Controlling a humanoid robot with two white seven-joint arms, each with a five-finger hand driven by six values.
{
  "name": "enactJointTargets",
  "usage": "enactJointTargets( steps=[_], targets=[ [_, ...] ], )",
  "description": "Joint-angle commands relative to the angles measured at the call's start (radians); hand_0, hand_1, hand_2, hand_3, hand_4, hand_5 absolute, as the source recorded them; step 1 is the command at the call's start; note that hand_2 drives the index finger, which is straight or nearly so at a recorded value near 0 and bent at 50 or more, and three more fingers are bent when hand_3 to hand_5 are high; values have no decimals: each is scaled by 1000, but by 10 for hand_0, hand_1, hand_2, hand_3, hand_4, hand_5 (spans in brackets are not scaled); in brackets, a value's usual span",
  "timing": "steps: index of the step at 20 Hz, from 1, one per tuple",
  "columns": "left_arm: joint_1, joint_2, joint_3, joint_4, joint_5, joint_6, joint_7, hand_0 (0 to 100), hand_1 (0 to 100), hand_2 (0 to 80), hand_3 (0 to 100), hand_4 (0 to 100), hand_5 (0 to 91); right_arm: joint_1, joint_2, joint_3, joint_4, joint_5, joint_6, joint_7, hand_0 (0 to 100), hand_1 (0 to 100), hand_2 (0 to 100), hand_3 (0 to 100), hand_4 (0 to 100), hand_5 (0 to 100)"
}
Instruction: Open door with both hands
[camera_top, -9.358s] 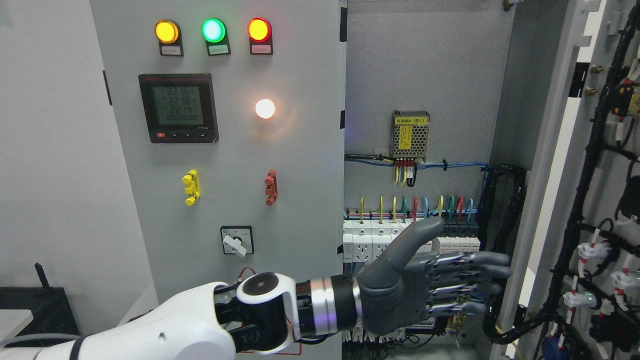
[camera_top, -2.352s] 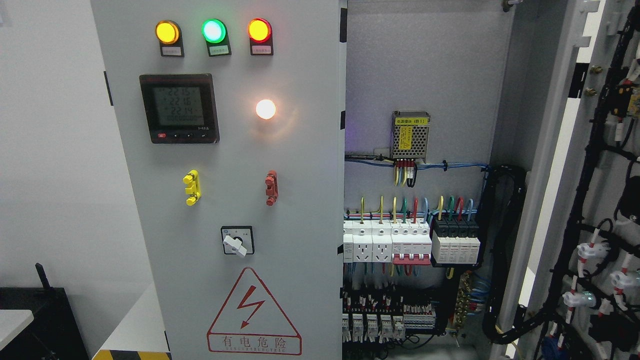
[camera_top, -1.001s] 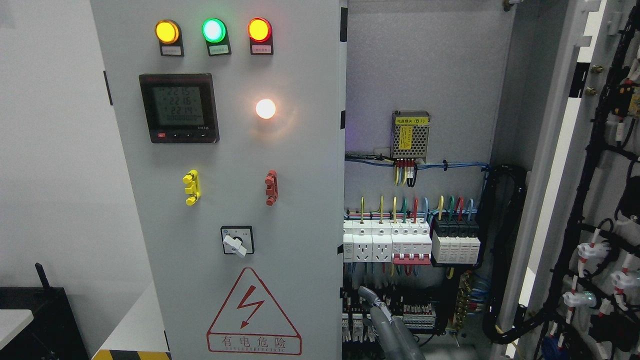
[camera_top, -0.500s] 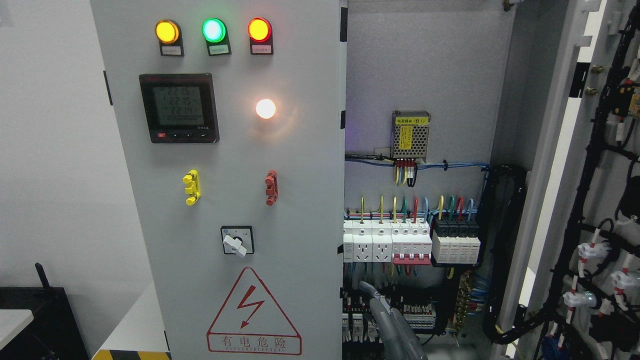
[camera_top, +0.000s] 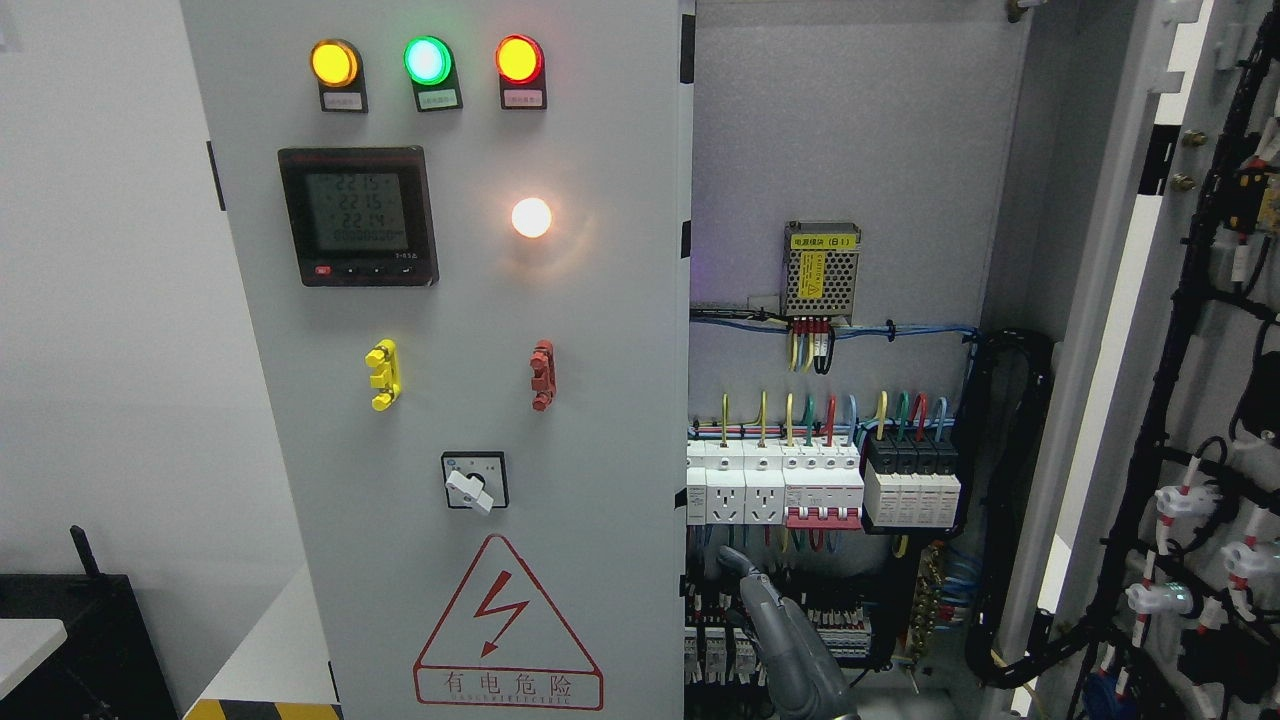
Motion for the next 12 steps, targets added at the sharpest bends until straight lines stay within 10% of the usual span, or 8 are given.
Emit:
enactJointTargets(
  steps=[1, 12],
  targets=[
    [0, 0, 2, -14, 26, 0, 0, 0, 0, 0, 0, 0, 0, -24, -4, -2, 53, -37, 3, 25, 383, 0, 0, 0, 0, 0],
    [0, 0, 2, -14, 28, 0, 0, 0, 0, 0, 0, 0, 0, -46, -9, -2, 59, -38, 16, 59, 383, 0, 0, 0, 0, 0]
  ],
)
